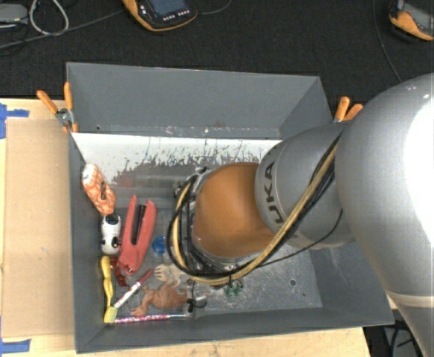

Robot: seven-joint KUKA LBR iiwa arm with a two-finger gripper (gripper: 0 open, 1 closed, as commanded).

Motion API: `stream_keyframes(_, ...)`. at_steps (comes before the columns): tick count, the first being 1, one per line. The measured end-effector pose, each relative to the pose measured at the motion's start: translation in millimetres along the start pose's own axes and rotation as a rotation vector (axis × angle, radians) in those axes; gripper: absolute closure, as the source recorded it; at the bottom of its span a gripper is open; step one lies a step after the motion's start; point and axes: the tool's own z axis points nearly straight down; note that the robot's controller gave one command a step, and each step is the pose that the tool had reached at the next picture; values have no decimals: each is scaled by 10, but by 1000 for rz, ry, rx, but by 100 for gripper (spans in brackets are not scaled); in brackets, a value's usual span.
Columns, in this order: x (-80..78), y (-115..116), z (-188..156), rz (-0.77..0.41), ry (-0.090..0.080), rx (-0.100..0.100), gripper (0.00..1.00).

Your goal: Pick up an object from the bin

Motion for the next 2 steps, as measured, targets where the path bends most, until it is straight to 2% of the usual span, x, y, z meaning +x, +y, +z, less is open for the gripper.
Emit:
stream_keyframes(1, -74, 314, 57, -20, 1, 3, 100)
stream_keyframes(2, -74, 312, 57, -19, 1, 3, 100)
